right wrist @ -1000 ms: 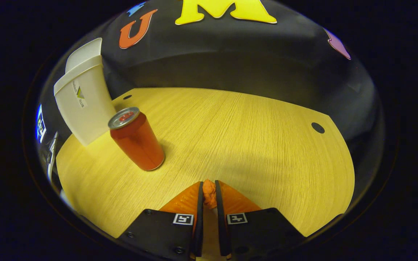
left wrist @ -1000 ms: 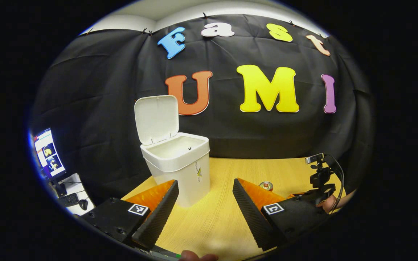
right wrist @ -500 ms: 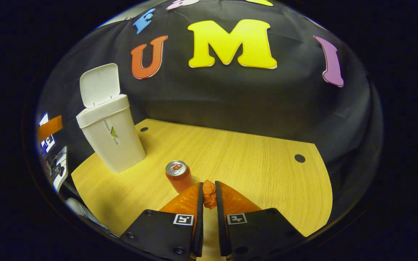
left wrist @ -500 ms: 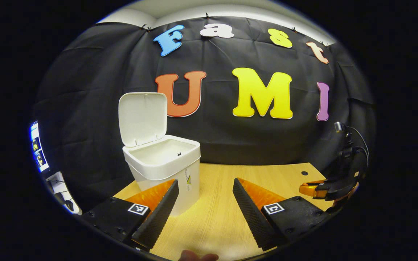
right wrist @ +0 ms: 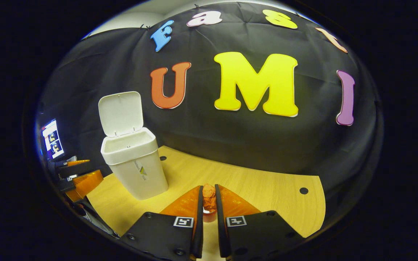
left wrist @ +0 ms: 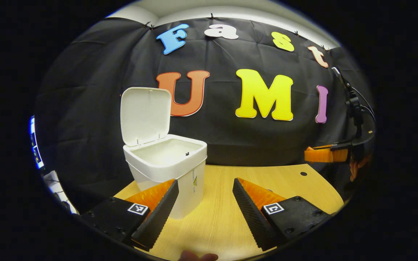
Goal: Press the lid of the desktop garbage bin to open it, pick up the crumpled paper on the desktop and throw it into the bin, then pick up the pop can on the desktop and drop it into the bin, and finally close the garbage bin lid.
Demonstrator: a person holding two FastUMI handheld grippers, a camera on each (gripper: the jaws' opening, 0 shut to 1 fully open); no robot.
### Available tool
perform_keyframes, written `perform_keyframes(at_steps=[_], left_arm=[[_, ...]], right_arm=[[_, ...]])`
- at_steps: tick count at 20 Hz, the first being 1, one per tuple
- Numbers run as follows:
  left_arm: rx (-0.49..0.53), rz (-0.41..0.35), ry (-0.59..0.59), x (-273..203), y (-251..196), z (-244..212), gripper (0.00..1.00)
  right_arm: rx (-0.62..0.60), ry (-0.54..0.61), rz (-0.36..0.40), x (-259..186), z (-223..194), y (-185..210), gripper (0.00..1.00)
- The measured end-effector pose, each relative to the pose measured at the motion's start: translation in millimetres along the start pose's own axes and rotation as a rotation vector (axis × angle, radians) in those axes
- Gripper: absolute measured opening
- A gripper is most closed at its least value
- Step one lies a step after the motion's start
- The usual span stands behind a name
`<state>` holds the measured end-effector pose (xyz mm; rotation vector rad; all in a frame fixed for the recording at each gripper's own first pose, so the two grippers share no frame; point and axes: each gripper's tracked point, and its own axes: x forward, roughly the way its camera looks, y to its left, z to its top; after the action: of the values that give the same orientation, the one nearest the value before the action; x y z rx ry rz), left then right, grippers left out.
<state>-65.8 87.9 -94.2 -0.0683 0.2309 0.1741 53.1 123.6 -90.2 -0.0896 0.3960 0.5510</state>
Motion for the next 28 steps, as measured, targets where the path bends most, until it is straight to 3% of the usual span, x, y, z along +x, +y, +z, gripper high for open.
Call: perform_keyframes(at_steps=[7, 15, 22, 28], left_arm=[[-0.047, 0.121, 0.023, -27.7, 55.6, -10.0, 0.99], [-0.112, 0.309, 0.011, -67.9, 129.4, -3.7, 0.99], [-0.13, 0.408, -0.001, -94.7, 169.0, -4.3, 0.99], [-0.154, 0.432, -0.002, -102.4, 181.2, -10.0, 0.99]], right_arm=[[-0.073, -0.065, 0.148, 60.1, 62.1, 97.9, 0.18], [-0.16, -0.064, 0.318, 131.8, 84.2, 229.3, 0.18], [-0.192, -0.019, 0.356, 175.0, 74.7, 287.3, 0.22], [-0.238, -0.007, 0.338, 186.4, 67.7, 300.2, 0.29]])
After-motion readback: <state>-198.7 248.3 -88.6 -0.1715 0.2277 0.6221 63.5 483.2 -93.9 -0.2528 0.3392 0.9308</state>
